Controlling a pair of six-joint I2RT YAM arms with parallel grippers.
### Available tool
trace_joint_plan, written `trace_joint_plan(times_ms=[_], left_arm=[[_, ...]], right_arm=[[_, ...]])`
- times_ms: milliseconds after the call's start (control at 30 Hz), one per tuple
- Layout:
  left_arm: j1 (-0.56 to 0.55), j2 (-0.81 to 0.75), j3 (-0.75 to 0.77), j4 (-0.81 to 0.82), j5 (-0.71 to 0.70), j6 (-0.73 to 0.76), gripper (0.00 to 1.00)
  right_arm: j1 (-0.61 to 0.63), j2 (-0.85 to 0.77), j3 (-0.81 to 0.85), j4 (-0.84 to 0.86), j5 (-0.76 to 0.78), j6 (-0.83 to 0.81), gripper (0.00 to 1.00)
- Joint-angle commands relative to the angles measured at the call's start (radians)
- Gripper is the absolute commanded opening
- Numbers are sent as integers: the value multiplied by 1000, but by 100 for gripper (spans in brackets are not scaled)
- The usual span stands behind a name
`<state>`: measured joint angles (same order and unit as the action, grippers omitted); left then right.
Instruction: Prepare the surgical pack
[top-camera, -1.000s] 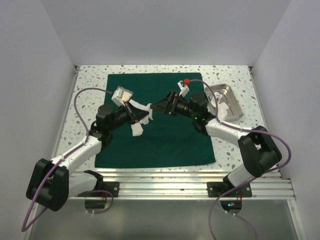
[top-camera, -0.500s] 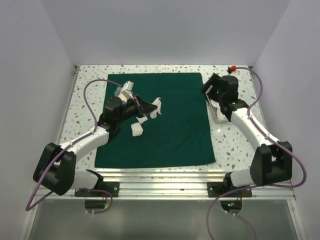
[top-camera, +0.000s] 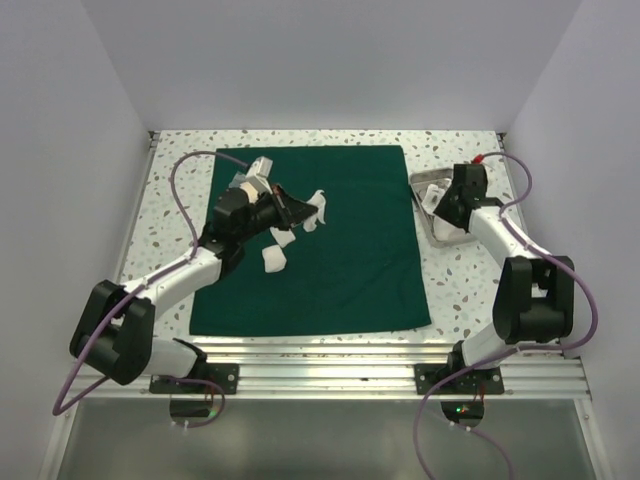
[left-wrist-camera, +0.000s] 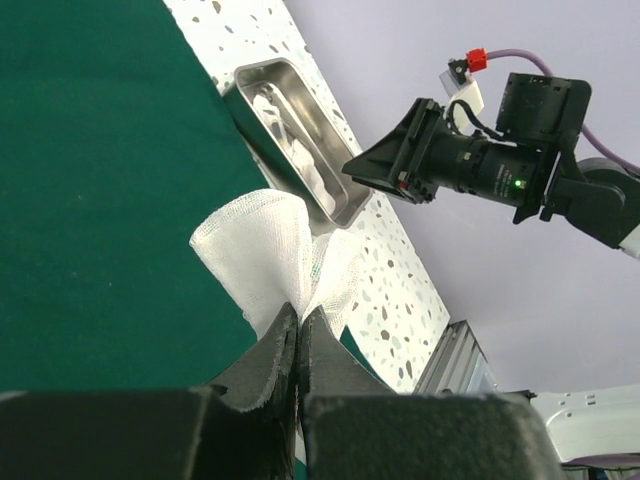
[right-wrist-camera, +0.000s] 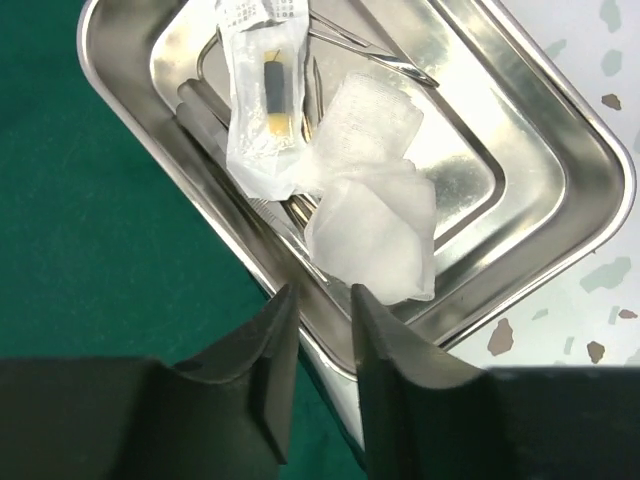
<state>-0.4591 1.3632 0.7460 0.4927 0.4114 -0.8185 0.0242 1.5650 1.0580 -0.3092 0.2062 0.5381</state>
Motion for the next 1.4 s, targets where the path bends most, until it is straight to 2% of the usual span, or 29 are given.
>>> trace_joint_plan(times_ms=[0, 233, 500, 667, 1000, 1133, 1367], left_arm=[[-12, 14, 59, 21, -5, 38, 0], [-42, 63, 118, 27, 18, 56, 0], [-81, 103, 184, -9, 14, 84, 0], [-127, 180, 246, -17, 6, 96, 0], [-213, 362, 375, 14, -13, 93, 0], [-274, 467, 459, 73, -17, 82, 0], [-345, 756, 647, 251, -8, -11, 0]], right_arm=[[2, 1, -24, -5, 44, -13, 30], [-1, 61, -39, 4, 39, -6, 11], [2, 29, -118, 35, -24, -6, 4], [28, -84, -197, 42, -79, 8, 3], [128, -210, -234, -37, -79, 26, 6], [125, -281, -207, -74, 5, 31, 8], [100, -422, -113, -172, 177, 57, 8]])
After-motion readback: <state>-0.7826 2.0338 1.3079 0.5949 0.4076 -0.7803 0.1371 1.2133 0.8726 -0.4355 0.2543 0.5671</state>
